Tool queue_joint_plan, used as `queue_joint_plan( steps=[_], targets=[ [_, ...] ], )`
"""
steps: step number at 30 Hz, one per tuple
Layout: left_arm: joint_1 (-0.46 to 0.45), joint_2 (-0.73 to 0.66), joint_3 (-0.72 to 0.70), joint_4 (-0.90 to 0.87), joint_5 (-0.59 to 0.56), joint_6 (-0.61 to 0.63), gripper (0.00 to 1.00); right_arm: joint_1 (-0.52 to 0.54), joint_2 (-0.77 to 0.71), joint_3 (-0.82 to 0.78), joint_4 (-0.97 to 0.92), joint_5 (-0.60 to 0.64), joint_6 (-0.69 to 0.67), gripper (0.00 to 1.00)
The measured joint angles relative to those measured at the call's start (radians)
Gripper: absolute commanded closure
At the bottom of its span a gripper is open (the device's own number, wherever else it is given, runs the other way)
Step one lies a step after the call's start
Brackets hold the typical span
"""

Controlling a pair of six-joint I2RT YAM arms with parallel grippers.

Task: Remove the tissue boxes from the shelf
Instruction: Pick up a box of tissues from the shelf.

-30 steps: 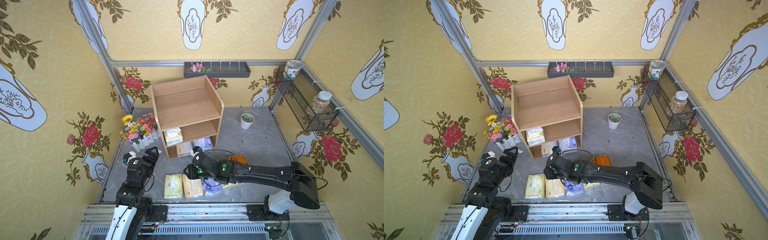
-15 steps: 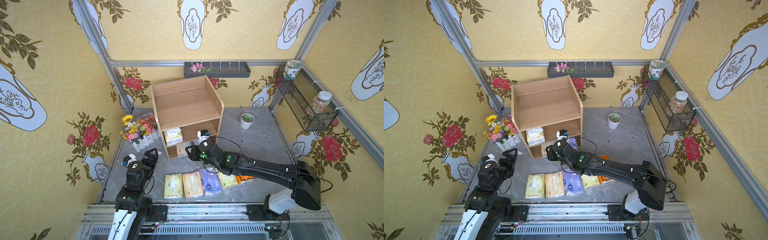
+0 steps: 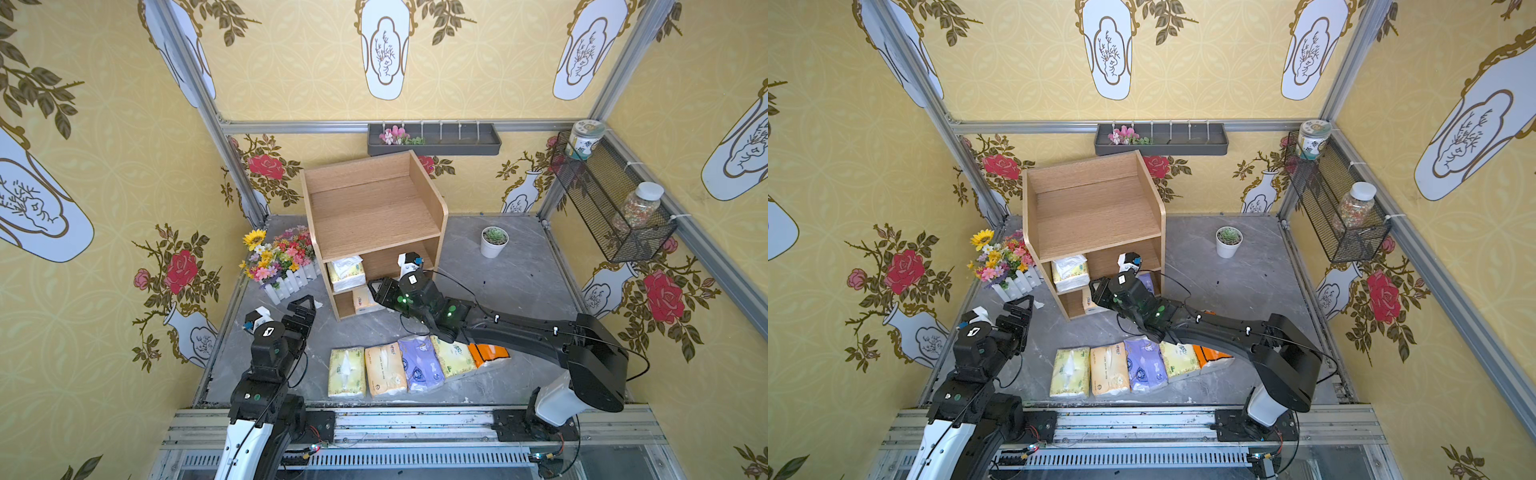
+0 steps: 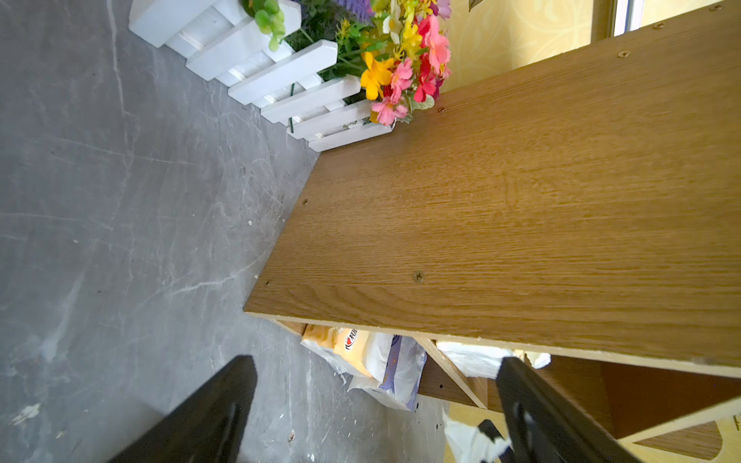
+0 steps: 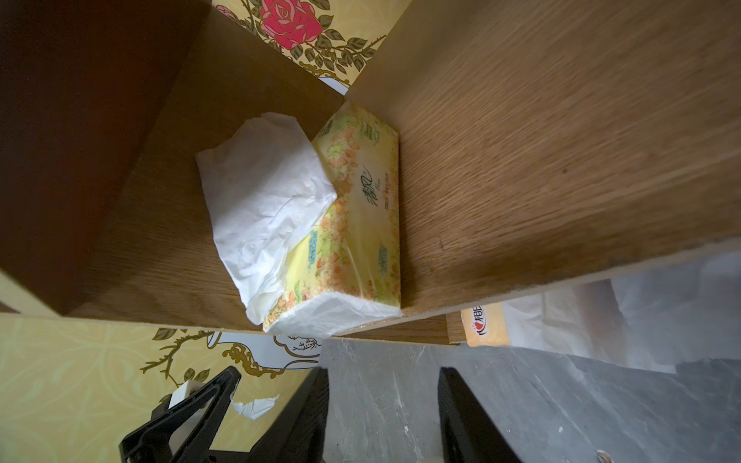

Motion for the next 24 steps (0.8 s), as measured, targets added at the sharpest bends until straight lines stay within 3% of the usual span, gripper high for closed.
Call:
queue_joint_plan(
  steps=[24],
  targets=[
    [0.0, 0.01, 0.007, 0.0, 0.004, -0.01, 0.01, -0.069, 0.099, 0.028, 0.163, -0.135, 0.101, 0.5]
  ],
)
